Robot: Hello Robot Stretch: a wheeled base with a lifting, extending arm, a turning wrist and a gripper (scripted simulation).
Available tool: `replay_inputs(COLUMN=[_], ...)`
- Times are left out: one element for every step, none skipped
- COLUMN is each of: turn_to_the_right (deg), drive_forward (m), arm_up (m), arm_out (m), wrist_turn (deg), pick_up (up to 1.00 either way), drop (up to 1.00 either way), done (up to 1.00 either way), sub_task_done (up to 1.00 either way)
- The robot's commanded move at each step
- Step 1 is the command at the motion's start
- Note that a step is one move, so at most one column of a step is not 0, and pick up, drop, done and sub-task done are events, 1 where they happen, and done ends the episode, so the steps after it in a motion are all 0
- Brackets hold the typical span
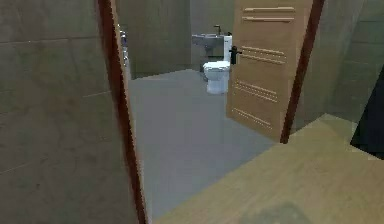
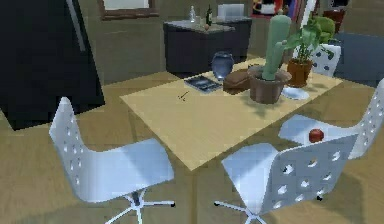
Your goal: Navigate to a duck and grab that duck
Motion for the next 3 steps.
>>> replay_inputs(turn_to_the_right=[0.0,18.0,0.0], drive_forward=[0.6,0.0,0.55], arm_up=[0.0,0.0,0.0], arm_out=[0.0,0.0,0.0], wrist_turn=[0.0,0.0,0.0], pick_up=[0.0,0.0,0.0], drop=[0.0,0.0,0.0], done=[0.0,0.0,0.0], sub_task_done=[0.0,0.0,0.0])
